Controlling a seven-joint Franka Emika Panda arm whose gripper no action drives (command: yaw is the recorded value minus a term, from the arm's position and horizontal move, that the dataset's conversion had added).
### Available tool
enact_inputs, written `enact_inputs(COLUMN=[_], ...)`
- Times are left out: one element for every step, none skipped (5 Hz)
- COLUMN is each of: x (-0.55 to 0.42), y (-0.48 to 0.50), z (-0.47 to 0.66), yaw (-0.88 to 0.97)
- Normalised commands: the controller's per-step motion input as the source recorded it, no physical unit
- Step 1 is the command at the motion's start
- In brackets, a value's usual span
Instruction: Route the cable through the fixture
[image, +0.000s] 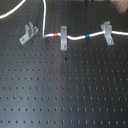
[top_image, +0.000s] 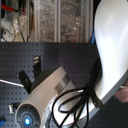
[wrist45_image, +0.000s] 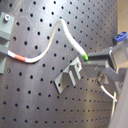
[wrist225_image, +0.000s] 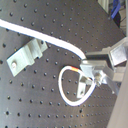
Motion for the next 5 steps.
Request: enact_inputs(x=[0.050,-0.028,-0.031,-0.143,-0.052], y=[0.077,-0.043,0.019,0.155,0.272], z=[0.00,0.00,0.15,0.28,0.42], yaw=[0.00,0.00,0.52,0.39,0.16])
